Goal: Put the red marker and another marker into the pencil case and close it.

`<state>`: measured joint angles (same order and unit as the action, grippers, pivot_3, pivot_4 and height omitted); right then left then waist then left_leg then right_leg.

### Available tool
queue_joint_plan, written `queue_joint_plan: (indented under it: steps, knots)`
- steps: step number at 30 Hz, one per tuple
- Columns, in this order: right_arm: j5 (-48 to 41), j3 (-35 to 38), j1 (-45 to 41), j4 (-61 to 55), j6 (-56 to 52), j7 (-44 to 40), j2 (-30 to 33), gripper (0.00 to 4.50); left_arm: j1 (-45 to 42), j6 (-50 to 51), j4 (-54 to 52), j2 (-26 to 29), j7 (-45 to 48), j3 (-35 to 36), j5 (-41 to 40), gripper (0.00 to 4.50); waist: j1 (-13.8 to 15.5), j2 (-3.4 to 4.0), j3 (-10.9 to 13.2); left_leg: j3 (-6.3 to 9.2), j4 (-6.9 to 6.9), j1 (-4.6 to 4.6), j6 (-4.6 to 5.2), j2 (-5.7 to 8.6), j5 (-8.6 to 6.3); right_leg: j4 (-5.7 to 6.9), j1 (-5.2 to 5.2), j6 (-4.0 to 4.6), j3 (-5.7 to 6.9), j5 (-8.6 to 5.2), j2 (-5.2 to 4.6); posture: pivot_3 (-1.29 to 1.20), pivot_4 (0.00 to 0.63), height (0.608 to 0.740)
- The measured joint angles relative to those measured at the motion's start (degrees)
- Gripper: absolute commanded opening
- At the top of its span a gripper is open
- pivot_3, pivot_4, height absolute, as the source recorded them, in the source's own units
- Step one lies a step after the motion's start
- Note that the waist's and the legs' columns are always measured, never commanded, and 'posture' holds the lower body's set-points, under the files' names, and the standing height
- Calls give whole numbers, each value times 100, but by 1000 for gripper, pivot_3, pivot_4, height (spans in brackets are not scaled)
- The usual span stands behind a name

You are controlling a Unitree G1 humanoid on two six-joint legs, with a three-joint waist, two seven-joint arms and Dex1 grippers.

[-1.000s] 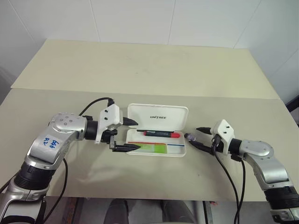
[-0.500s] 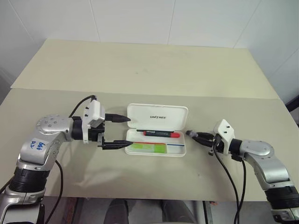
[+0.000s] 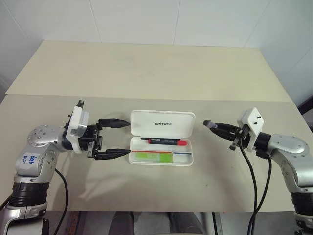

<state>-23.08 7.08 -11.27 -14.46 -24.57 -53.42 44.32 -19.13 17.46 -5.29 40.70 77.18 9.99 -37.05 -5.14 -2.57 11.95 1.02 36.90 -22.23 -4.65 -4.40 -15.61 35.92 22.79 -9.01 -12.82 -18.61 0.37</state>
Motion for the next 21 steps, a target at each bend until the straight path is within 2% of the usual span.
queue_joint_plan:
  steps: [8, 11, 21]
  knots:
    - [-1, -717, 173, -938, -349, -154, 65, 315, 39, -171, 548, -124, 426, 224, -247, 4500, 16, 0, 0, -3, 8, -2, -2, 0, -2, -1, 1, 14, -2, -8, -2, 0, 150, 740]
    - [31, -934, 178, -1025, -359, -167, 65, 315, 104, -235, 655, -133, 551, 338, -310, 4500, 16, 0, 0, -4, 7, -3, -2, -1, -2, 0, 4, 72, -1, -39, -2, 0, 150, 740]
    - [279, -1397, 125, -1019, -323, -287, 67, 315, 185, -438, 908, -68, 760, 530, -310, 4500, 16, 0, 0, -5, 7, -3, -3, -2, -3, 2, 7, 72, -1, -39, -2, 0, 150, 740]
